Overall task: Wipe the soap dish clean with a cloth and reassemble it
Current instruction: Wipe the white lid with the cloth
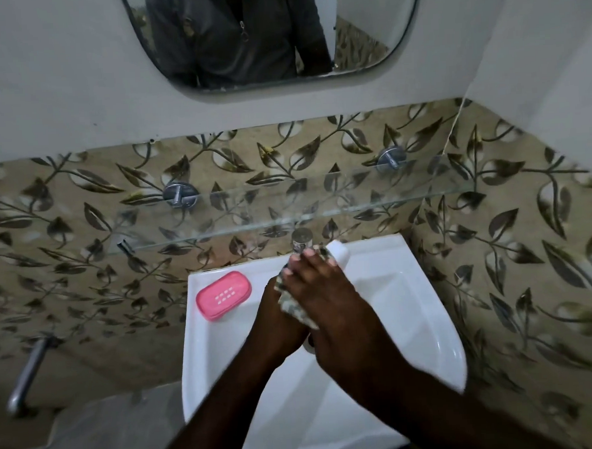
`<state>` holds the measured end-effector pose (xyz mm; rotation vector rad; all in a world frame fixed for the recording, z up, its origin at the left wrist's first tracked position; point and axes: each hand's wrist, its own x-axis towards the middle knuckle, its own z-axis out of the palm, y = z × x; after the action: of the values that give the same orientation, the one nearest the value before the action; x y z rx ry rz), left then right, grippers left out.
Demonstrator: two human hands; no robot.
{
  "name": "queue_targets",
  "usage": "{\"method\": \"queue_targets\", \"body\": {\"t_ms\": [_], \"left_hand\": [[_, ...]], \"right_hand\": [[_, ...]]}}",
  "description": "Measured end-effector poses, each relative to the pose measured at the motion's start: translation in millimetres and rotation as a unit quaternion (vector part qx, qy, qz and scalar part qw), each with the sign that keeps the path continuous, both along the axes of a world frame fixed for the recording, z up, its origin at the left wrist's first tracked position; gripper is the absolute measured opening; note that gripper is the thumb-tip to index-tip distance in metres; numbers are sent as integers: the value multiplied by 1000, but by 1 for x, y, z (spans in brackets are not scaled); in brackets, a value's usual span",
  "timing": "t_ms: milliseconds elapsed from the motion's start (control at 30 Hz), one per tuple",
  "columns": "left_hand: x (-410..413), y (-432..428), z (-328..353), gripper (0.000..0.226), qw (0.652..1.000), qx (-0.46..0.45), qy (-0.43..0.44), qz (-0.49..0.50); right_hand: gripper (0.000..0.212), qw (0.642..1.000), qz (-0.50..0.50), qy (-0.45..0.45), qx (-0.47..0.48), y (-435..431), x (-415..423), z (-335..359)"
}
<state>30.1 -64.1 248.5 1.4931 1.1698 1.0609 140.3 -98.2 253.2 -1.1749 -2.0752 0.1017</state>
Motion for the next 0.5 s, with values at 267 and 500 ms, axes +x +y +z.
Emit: {"method": "queue_targets", "body": {"t_ms": [267, 500], "left_hand": [[-1, -9, 10, 60, 1000, 7, 10, -16], [-2, 3, 17, 23, 999, 20, 20, -28]], "right_hand": [[58, 962, -111, 190, -160, 35, 46, -1], [59, 998, -24, 57, -3, 4, 9, 7]]}}
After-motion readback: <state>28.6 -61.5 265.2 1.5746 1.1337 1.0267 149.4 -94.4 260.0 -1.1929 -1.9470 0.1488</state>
